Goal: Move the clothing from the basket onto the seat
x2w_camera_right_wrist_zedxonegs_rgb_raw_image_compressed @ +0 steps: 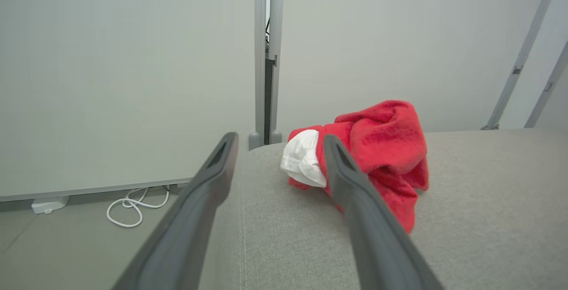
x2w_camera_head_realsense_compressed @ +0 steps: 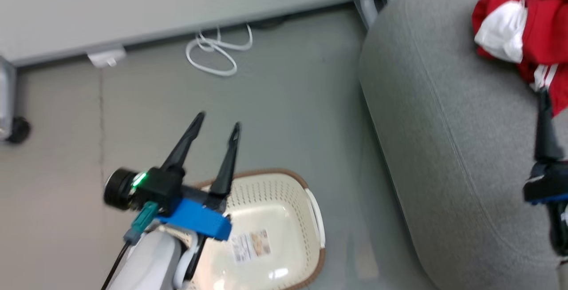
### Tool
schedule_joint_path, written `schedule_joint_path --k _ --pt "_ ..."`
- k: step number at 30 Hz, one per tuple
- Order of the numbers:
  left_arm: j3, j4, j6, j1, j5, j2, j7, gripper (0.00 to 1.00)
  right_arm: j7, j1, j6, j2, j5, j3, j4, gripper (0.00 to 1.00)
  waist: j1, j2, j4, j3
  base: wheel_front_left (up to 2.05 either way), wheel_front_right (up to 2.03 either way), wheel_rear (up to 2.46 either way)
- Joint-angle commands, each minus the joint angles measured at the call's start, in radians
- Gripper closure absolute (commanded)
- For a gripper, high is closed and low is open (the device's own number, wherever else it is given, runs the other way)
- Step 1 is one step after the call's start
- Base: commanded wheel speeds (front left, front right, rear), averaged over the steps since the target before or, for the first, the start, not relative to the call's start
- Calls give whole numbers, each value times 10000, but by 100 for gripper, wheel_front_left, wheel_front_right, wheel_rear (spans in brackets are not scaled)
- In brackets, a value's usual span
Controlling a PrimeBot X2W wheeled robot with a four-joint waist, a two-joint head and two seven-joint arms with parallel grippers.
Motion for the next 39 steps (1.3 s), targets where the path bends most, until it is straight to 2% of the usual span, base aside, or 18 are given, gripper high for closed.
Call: schedule_joint_path --k 1,6,12,20,24,39 --pt "511 30 76 608 -9 35 -29 0 -34 544 1 230 167 314 -363 0 3 -1 803 -1349 0 0 0" --pt "1510 61 124 1579 196 116 -29 0 -34 1403 3 706 223 939 -1080 0 3 -1 1415 -2248 0 0 0" --pt "2358 -145 68 2353 416 64 -30 0 -34 2153 1 1130 63 1499 -1666 0 3 -1 1855 -2813 0 0 0" --pt "2815 -266 -106 2837 672 -125 -30 0 -34 2879 1 1727 -364 1588 -2073 0 3 -1 2121 -3102 0 0 0" --pt "2933 -191 -195 2975 792 -300 -30 0 -34 3269 1 1970 -518 1568 -1780 0 3 -1 2173 -3129 0 0 0" --pt "3216 118 -539 3088 1050 -592 -30 0 -34 3422 3 2343 -871 1353 -1219 0 3 -1 2077 -3210 0 0 0"
